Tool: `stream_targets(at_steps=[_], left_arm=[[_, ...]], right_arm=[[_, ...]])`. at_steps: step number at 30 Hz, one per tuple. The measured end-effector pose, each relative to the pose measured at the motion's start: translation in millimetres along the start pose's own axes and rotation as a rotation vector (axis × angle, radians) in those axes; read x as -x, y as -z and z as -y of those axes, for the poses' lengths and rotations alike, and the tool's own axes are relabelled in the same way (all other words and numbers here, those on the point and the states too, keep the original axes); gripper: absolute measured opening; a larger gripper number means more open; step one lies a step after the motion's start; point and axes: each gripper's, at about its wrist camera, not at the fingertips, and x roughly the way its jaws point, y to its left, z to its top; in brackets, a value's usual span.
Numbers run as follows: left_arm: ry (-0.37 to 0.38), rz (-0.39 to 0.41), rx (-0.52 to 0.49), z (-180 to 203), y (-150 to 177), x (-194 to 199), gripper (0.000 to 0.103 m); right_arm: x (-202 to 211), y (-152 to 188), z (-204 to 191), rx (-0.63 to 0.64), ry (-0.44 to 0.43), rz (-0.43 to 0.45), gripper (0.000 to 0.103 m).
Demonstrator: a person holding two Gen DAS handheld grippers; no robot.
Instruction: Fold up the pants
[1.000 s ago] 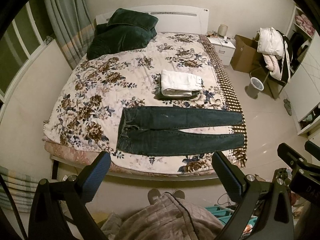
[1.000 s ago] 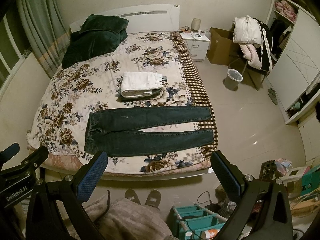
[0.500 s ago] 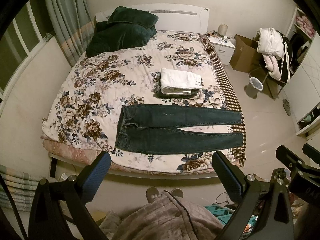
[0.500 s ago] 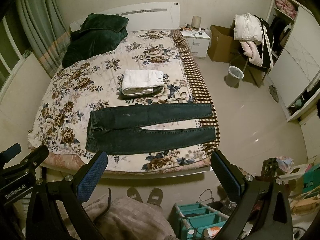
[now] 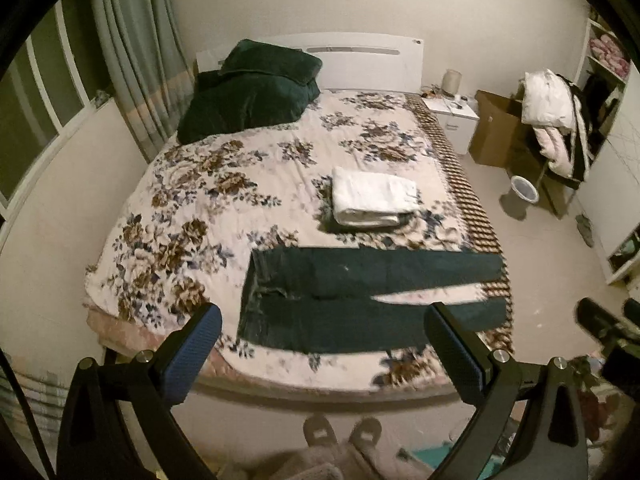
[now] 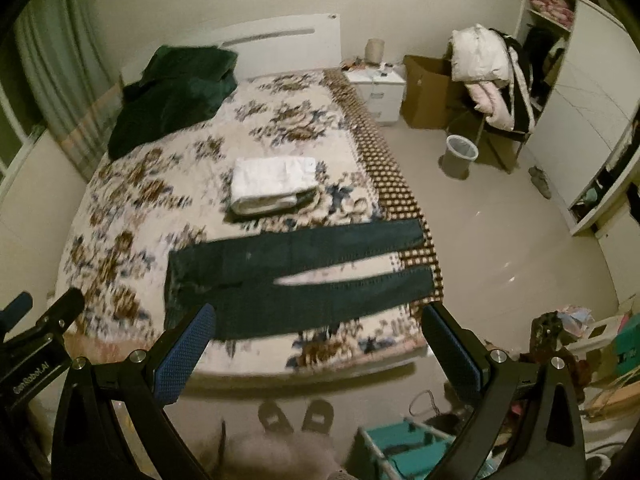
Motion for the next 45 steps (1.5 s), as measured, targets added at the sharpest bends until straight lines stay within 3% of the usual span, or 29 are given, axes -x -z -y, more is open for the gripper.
stream_targets(at_steps=[4, 10, 15, 20, 27, 29, 31, 36, 37, 38, 39, 40, 41, 43, 45], left_arm=[[-0.009, -0.032, -0.012, -1.7, -15.6, -59.3, 0.103], [-0.051, -0.111, -0.060, 1.7, -35.9, -157.4, 0.103], [-0.086, -0.170, -0.137, 23.1, -51.4, -263.7, 0.103], [-0.167, -0.285, -0.278, 54.0, -47.9, -405.2, 0.103], [-0.189, -0.419, -0.516, 98.2, -28.8, -583.3, 0.103], [-0.171, -0.462, -0.597, 109.8, -23.0, -626.5, 0.103], [-0.136, -0.524, -0.676, 114.1, -15.6, -661.3, 0.103], [0.051, -0.662, -0.739, 101.1, -9.2, -703.0, 0.103], [0.080, -0.673, -0.736, 97.5, -11.9, -703.2, 0.100], [0.113, -0.682, -0.728, 94.0, -14.3, -701.4, 0.095], [0.148, -0.686, -0.725, 91.1, -16.2, -698.0, 0.084], [0.182, -0.694, -0.712, 87.8, -18.0, -692.6, 0.069], [0.205, -0.692, -0.707, 85.8, -19.7, -685.8, 0.063], [0.197, -0.664, -0.711, 79.1, -27.4, -673.4, 0.033], [0.189, -0.633, -0.682, 71.1, -38.8, -657.5, 0.017]], right_arm=[[-59.4, -26.5, -4.9, -0.010, 0.055, 0.011, 0.103], [-188.1, -63.8, -6.2, 0.071, 0.085, -0.075, 0.103], [-336.4, -91.1, 0.7, 0.221, 0.068, -0.190, 0.103], [-507.6, -110.6, 11.7, 0.398, 0.075, -0.300, 0.103], [-722.4, -96.7, 16.3, 0.624, 0.120, -0.497, 0.103], [-786.6, -84.3, 12.0, 0.730, 0.143, -0.575, 0.101], [-823.0, -74.4, 9.0, 0.806, 0.159, -0.623, 0.098], [-874.7, -73.5, 8.3, 0.867, 0.016, -0.741, 0.090], [-876.8, -75.3, 8.5, 0.869, -0.008, -0.749, 0.086], [-876.7, -77.2, 8.8, 0.865, -0.032, -0.747, 0.073], [-873.9, -78.2, 8.8, 0.858, -0.065, -0.746, 0.064], [-870.7, -79.1, 8.7, 0.841, -0.098, -0.745, 0.046], [-868.2, -80.2, 8.5, 0.820, -0.111, -0.744, 0.025], [-860.8, -82.7, 9.8, 0.776, -0.127, -0.738, 0.014], [-850.3, -82.5, 6.2, 0.770, -0.112, -0.700, 0.010]])
